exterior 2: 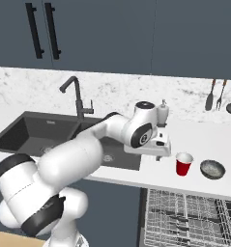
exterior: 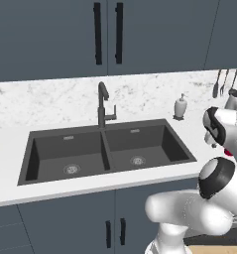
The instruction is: Pick up the cup and bowl from the counter, place them in the dishwasher, and close the dishwasher door.
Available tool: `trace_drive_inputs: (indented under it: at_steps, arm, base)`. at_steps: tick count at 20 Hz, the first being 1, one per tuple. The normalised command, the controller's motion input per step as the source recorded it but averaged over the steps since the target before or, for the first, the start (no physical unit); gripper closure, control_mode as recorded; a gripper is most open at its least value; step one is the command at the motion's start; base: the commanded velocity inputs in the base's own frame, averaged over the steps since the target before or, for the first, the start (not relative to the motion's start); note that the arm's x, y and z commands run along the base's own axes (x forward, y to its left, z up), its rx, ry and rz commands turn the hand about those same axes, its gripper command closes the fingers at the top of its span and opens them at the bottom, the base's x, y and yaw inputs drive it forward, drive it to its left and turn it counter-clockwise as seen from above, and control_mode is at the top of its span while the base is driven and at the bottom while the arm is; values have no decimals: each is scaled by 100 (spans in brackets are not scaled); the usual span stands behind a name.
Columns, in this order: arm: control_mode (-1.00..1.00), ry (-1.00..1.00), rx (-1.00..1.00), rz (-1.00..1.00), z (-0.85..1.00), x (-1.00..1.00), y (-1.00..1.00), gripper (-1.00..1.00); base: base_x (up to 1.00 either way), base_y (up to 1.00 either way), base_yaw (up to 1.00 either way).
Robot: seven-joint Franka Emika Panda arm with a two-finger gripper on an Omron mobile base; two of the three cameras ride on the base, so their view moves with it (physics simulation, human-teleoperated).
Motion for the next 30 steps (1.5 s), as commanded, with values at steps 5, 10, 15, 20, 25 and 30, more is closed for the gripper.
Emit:
trace_drive_inputs:
  at_steps: [5,10,15,20,25,30]
  arm:
    - [-100,-1,0,1,-8,29,-46,-100]
    - [-100,-3,0,1,-8,23,-39,-100]
    - [-100,-1,0,2,-8,27,-27,-100]
    - [-100,-3,0,1,-18,24,-18,-100]
    - [-100,0,0,1,-18,24,-23,-100]
    - [-100,0,0,0,-12,26,-22,-100]
  base:
    - [0,0,0]
    - [0,0,0]
    - [0,0,0]
    - [0,0,0]
    - [0,0,0]
    - [0,0,0]
